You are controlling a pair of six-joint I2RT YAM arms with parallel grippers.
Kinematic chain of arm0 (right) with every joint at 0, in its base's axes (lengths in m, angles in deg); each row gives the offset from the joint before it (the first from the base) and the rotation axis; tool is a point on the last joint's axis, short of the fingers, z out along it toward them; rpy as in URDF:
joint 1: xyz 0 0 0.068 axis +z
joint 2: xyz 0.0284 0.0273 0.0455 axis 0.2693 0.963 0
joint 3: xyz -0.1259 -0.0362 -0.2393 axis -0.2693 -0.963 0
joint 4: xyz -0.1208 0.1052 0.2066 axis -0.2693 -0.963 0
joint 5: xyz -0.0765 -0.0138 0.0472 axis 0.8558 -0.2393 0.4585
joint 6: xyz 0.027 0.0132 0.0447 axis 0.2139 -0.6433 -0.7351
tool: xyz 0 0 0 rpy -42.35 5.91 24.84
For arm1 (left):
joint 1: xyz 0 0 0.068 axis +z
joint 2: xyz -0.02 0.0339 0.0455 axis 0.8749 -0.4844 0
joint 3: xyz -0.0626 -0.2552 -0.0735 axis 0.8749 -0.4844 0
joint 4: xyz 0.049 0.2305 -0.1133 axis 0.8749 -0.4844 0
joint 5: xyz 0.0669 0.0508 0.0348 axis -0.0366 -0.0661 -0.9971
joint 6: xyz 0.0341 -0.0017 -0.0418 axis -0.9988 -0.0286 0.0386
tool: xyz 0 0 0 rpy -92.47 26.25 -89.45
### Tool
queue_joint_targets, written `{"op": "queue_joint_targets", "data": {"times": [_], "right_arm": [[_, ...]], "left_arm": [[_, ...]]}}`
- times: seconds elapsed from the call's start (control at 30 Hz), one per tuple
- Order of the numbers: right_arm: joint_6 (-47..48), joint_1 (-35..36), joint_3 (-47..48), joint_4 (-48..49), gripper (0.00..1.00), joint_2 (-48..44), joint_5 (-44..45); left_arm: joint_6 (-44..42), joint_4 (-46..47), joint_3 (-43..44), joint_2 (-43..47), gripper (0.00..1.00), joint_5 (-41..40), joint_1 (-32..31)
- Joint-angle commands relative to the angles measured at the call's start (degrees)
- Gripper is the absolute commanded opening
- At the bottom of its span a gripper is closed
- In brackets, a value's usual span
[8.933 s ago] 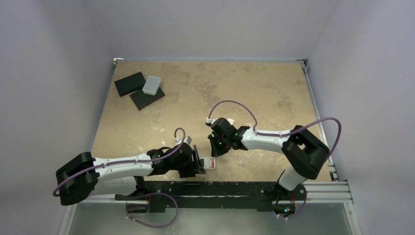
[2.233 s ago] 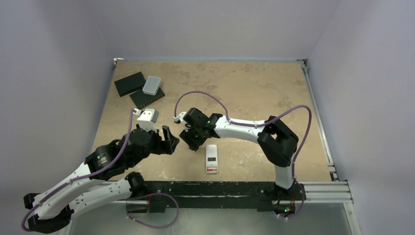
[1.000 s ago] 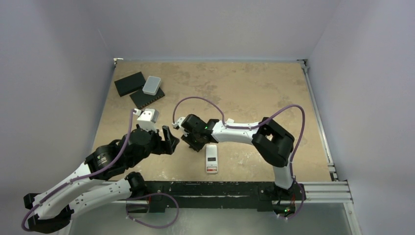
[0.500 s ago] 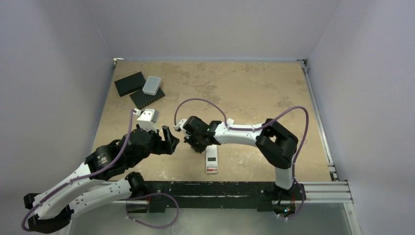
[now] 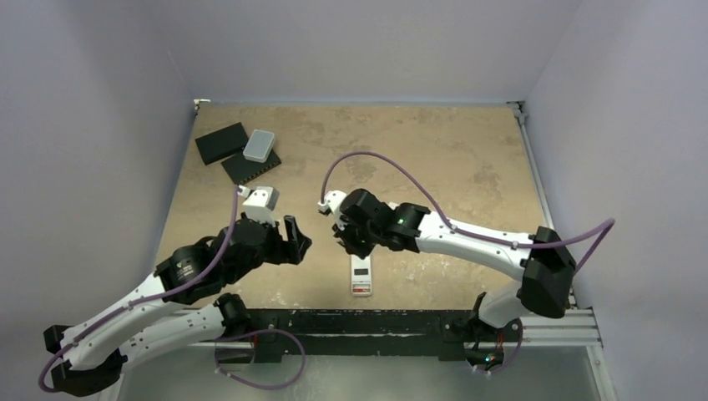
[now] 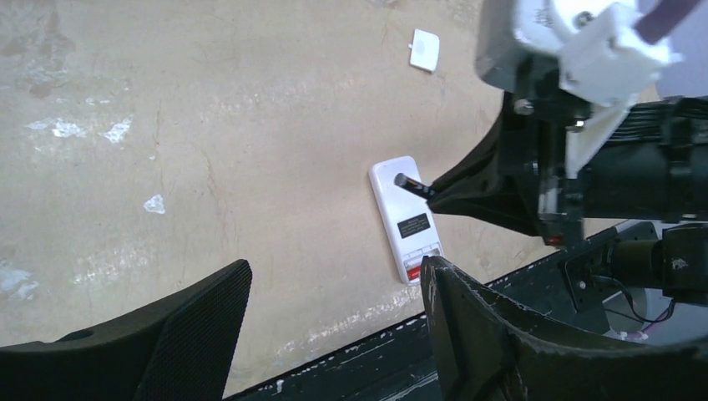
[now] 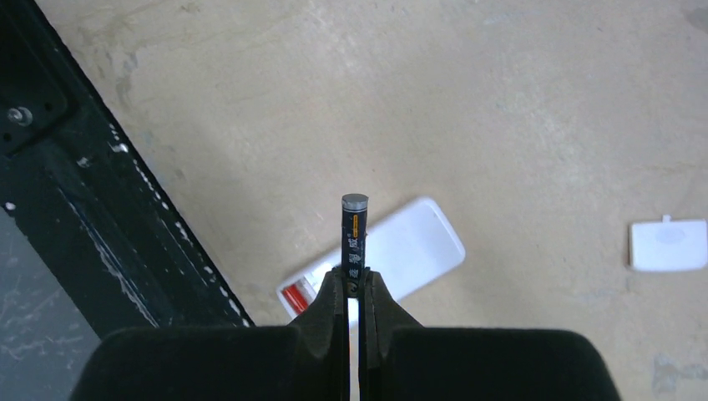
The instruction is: Load the batteries into the remote control
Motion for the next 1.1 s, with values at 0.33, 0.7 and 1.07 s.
{"op": "queue_joint_targets", "data": {"times": [0.33,0.7,1.07], "right_arm": [[8.0,0.3,-5.0,-13.3,0.0,-14.5,7.9],[17.0,2.7,-5.9,-16.5,0.0,-12.4,4.4],[20.7,7.7,-6.3,-17.0,0.0,-4.6,3.2]], "left_arm": [[9.6,8.2,-7.3,-5.9,0.73,4.3,0.2],[19.0,24.2,-22.0,-9.8,0.69,14.4,0.2],[20.9,28.7,-27.8,-9.4,0.61,16.5,1.3]]}}
